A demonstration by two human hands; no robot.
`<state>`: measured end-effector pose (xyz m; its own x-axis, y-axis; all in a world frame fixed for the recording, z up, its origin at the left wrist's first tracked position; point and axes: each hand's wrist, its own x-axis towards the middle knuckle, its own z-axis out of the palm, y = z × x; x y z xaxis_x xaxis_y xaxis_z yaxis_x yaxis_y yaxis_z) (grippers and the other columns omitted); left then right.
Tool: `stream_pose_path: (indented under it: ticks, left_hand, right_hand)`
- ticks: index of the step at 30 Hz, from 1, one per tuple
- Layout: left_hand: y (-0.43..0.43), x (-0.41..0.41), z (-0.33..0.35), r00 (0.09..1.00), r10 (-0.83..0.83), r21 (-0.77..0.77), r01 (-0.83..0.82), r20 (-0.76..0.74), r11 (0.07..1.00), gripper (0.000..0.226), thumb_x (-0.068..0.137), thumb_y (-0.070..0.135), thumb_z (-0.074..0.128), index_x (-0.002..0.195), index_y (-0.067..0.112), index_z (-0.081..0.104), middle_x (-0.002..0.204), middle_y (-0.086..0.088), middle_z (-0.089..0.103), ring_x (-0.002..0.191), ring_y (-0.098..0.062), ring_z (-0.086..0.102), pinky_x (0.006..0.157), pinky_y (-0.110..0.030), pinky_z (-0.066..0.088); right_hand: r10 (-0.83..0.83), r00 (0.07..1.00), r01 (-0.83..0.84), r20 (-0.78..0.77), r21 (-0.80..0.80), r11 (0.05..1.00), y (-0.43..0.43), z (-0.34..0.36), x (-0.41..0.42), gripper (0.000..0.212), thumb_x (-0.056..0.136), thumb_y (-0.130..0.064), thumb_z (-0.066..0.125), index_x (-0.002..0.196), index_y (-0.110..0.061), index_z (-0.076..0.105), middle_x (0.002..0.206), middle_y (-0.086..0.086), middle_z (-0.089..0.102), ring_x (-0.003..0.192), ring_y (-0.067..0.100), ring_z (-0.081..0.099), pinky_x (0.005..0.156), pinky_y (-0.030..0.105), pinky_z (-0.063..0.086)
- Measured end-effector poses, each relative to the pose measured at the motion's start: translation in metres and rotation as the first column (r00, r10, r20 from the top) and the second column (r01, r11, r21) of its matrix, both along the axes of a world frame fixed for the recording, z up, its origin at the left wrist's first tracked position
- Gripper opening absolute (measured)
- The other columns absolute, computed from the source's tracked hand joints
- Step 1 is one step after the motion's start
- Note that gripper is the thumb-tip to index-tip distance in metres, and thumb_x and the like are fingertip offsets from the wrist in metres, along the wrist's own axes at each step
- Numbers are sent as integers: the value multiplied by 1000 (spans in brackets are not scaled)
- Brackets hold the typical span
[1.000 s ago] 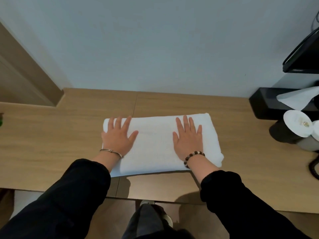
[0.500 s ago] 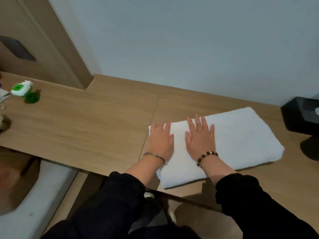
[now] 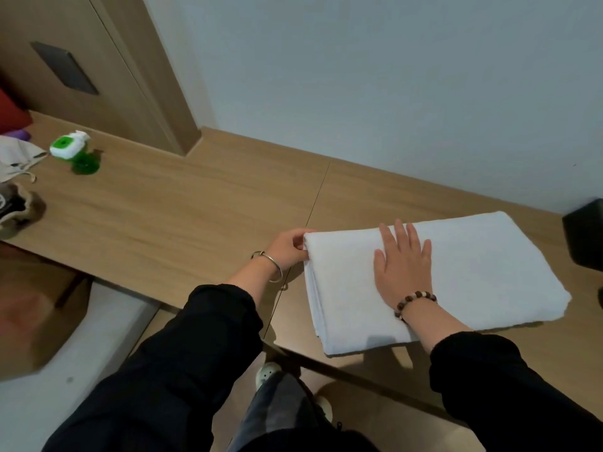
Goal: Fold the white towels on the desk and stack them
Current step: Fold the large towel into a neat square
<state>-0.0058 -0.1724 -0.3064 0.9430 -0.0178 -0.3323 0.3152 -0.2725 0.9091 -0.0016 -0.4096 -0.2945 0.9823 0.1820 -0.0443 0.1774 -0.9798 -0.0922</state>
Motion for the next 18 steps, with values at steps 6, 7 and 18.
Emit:
stream_pose_path:
  ticks: [6,7,18]
  left_hand:
    - [0,4,-6,998,12,110,-19,64,994,37,81,-11,53,89,23,64,76,8,63,75,-14,57,70,-28,48]
    - [0,5,-6,999,31,65,-33,37,997,38,82,-13,50,88,22,64,72,6,61,72,-15,56,67,-29,48]
    - [0,2,14,863,212,-422,-421,-458,803,38,91,37,48,123,19,54,97,-5,64,88,-16,62,62,-31,55]
  right_hand:
    - [2,1000,-2,21,3,1000,-2,-2,0,53,98,-38,21,150,-24,21,159,4,13,146,23,4,116,47,2]
    - [4,1000,-4,19,9,1000,-2,-3,1,53,98,-37,21,149,-24,22,158,3,13,146,23,4,116,47,2]
    - [-138,990,138,12,-52,989,15,0,2,56,97,-35,19,151,-21,17,159,7,8,146,23,2,115,51,2]
